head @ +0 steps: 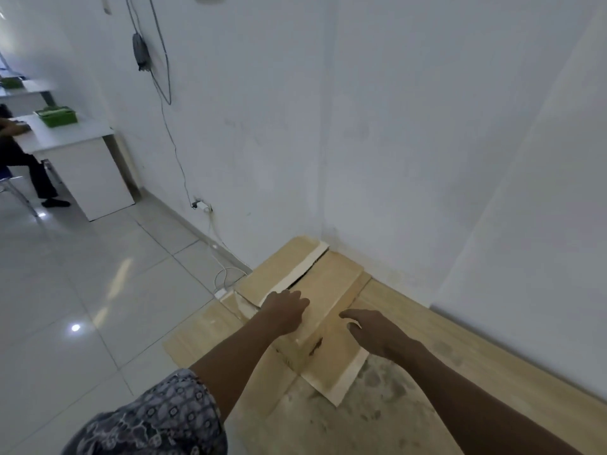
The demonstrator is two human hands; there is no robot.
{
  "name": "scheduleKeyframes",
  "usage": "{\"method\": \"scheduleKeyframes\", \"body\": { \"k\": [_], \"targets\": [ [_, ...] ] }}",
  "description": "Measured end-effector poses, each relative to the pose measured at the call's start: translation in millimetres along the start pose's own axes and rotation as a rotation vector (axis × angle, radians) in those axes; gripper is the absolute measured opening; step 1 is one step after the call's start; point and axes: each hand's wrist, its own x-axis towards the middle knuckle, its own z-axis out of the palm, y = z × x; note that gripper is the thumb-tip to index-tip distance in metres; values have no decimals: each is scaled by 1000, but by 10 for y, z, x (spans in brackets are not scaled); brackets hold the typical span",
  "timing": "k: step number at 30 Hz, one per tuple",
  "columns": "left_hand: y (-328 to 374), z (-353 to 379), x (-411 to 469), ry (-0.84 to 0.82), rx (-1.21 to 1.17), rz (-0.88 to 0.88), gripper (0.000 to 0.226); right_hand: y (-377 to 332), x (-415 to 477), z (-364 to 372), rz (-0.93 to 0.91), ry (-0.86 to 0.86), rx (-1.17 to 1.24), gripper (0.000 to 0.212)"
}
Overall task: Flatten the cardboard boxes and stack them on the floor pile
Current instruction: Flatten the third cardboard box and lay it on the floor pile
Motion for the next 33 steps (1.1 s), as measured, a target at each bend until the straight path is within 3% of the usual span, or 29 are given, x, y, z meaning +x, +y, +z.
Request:
{"method": "scheduleKeyframes", "body": {
  "k": [5, 8, 14, 16, 26, 33],
  "targets": [
    [-681, 70, 563, -35, 76, 122, 41, -410, 736, 189, 41, 83, -17, 40],
    [-1013, 110, 817, -120, -11, 143, 50, -604, 1113, 307, 94, 115, -42, 42],
    [-1403, 552, 1134, -223, -317, 68, 112, -785, 1498, 622, 225, 126, -144, 46],
    [-1410, 654, 1166, -219, -340, 66, 120, -796, 1561, 716, 290, 105, -163, 45],
    [-1131, 419, 927, -235, -334, -27, 111, -763, 1564, 746, 322, 188, -304, 43],
    [-610, 260, 779, -273, -470, 193, 108, -436, 991, 683, 391, 244, -351, 37]
  ]
}}
